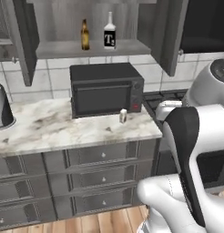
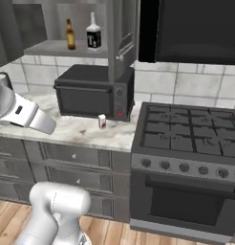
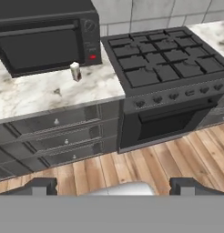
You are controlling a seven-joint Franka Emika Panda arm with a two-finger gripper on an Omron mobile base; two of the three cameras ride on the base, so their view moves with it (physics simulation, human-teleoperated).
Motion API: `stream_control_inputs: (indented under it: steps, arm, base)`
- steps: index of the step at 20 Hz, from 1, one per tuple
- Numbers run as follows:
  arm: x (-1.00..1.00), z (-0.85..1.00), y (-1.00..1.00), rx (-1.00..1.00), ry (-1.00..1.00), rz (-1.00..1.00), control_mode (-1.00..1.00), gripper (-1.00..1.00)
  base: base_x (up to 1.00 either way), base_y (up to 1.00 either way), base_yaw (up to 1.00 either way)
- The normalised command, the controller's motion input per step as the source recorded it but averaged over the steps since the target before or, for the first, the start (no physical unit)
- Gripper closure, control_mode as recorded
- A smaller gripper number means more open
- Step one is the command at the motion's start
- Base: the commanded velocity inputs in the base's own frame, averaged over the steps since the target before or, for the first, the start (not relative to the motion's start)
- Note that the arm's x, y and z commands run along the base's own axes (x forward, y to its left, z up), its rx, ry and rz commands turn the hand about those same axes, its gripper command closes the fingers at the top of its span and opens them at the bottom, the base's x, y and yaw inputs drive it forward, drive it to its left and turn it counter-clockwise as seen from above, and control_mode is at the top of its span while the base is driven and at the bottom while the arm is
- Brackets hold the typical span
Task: Sort all alcoholic drinks to one cabinet, and non-alcoholic drinks to the other.
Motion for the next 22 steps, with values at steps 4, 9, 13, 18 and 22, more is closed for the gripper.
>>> stream_control_inputs:
  steps: [4, 9, 13, 18, 22]
  arm:
    - [0.0, 0.0, 0.0, 0.0, 0.0, 0.0, 1.0, -1.0]
    - [0.0, 0.0, 0.0, 0.0, 0.0, 0.0, 1.0, -1.0]
    - [0.0, 0.0, 0.0, 0.0, 0.0, 0.0, 1.0, -1.0]
    - [0.0, 0.0, 0.0, 0.0, 0.0, 0.0, 1.0, -1.0]
    - [0.0, 0.0, 0.0, 0.0, 0.0, 0.0, 1.0, -1.0]
  base:
    - [0.33, 0.76, 0.0]
    - [0.83, 0.33, 0.0]
    - [0.86, 0.04, 0.0]
    - [0.56, -0.22, 0.0]
    - [0.48, -0.42, 0.0]
